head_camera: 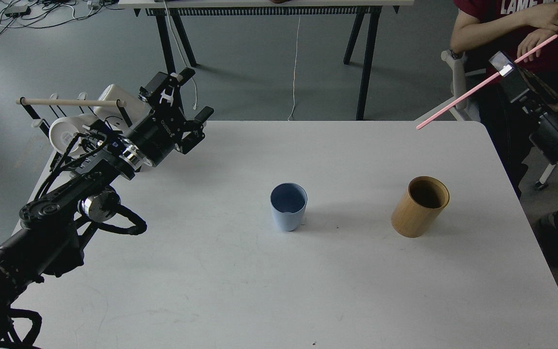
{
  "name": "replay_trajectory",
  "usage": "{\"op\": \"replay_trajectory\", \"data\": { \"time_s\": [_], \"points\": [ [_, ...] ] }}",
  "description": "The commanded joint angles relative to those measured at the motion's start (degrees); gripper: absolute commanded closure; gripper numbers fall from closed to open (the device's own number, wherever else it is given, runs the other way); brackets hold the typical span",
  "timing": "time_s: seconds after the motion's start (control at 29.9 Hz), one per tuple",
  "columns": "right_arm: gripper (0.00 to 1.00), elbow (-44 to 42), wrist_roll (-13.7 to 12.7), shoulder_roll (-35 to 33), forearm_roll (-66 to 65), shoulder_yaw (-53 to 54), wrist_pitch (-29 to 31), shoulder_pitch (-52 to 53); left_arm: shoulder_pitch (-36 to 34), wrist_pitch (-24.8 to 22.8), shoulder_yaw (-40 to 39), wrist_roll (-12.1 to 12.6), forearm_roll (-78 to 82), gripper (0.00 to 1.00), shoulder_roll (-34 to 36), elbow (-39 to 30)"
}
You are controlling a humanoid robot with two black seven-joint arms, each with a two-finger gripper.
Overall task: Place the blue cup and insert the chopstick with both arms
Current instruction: 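Carry the pink stick over the blue cup and lower it inside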
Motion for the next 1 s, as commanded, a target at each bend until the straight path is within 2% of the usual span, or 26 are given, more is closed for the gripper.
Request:
{"op": "replay_trajectory", "data": {
  "time_s": [0.0,0.17,0.33,0.97],
  "points": [
    [1.00,-2.6,0.0,7.7,-1.3,-8.6,0.0,9.6,1.3,0.0,0.1,0.0,-0.1,0.01,0.1,0.0],
    [1.00,-9.2,0.0,19.8,-2.7,-25.0,0.0,21.1,3.8,0.0,-0.4,0.0,-0.1,0.01,0.4,0.0],
    [1.00,-15.0,0.0,30.6,-5.4,-29.7,0.0,23.0,4.2,0.0,-0.3,0.0,-0.1,0.01,0.1,-0.4],
    [1.00,-28.0,0.0,39.2,-10.5,-36.8,0.0,22.3,4.6,0.0,-0.4,0.0,-0.1,0.01,0.2,-0.4]
  ]
}}
